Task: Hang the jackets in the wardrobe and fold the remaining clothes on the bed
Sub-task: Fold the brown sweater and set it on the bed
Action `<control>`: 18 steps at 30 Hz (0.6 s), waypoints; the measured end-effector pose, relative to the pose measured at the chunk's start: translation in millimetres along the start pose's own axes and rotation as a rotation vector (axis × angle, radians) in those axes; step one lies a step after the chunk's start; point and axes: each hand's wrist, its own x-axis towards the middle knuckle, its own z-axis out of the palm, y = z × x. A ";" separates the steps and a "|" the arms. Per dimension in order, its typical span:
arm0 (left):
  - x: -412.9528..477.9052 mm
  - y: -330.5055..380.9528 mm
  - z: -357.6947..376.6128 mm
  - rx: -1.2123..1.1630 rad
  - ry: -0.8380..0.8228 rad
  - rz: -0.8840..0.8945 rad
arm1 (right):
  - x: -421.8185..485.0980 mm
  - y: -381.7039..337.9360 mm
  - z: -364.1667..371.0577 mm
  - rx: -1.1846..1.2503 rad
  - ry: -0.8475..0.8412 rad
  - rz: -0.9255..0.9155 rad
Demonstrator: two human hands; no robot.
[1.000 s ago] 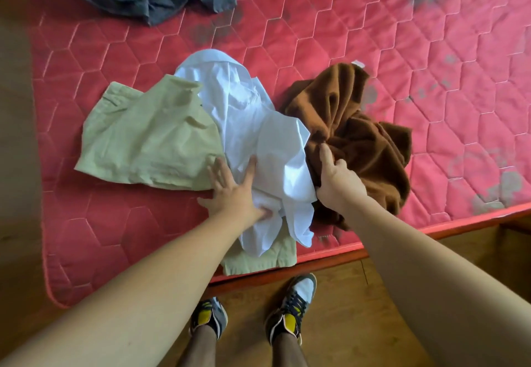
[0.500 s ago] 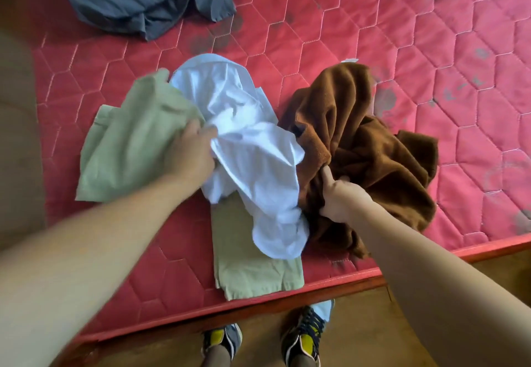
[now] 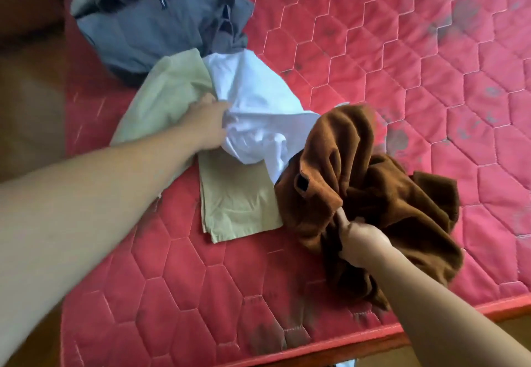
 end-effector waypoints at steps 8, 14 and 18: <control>-32.7 28.7 94.2 -0.019 -0.178 -0.038 | 5.0 7.7 9.8 0.011 0.062 -0.018; -126.7 89.1 158.6 -0.053 0.052 0.282 | -1.0 3.4 15.8 0.065 0.148 0.015; -170.6 116.3 200.7 -0.028 -0.082 0.299 | -23.8 2.7 20.6 0.150 0.203 -0.003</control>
